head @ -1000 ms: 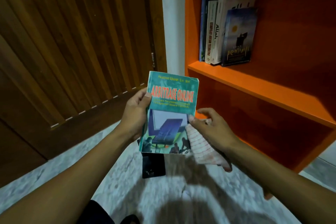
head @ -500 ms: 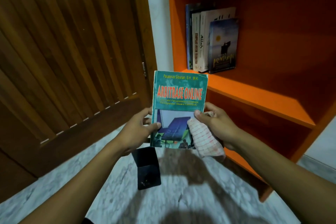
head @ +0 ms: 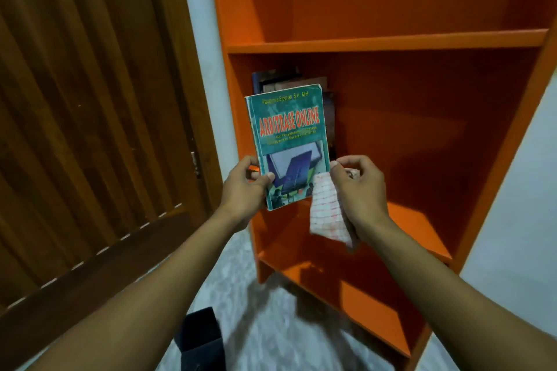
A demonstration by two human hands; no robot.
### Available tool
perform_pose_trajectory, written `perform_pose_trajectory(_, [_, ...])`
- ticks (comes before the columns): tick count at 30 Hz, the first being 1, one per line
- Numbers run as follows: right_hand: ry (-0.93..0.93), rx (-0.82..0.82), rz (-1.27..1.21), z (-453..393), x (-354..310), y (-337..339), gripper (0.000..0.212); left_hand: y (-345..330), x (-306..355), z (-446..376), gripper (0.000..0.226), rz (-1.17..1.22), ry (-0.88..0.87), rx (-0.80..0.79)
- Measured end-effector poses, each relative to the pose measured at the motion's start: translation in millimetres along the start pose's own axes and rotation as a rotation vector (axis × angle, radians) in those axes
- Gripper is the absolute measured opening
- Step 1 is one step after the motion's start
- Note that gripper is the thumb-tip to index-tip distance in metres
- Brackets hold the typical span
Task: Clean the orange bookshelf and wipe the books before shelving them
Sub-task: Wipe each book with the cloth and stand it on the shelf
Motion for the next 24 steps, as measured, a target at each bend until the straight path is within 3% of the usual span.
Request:
perform_pose_trajectory(5, [-0.009,0.026,-0.026,-26.0,-4.5,15.0,0.008,-41.9,-3.5,-73.5,0.018,-0.038,-0.029,0.018])
perform_pose_trajectory(11, [-0.003,0.025,0.001,-50.1,3.9,29.6,0.007,-84.0,-32.0,-136.8,0.022,-0.095,0.059,0.103])
perform_pose_trajectory(14, [-0.016,0.031,-0.005,-58.9,14.8,31.6,0.005,-96.8,-39.9,-153.9,0.015,-0.166,0.067,0.175])
perform_pose_trajectory(18, [-0.060,0.027,-0.022,-63.5,28.4,28.8,0.004,-101.3,-51.5,-171.5,0.026,-0.159,0.125,0.277])
perform_pose_trajectory(24, [-0.074,0.006,-0.028,-56.7,34.9,23.6,0.006,-97.2,-50.0,-179.3,0.023,-0.306,0.210,0.280])
Point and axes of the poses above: each hand's wrist, its own z-axis away from the middle knuckle, its own y-axis out of the back of the hand, x = y × z, the point moved 1 cm from there along -z, towards the middle knuckle, and after that the axes turned 13 degrees about -x, right-handed, at the moved point
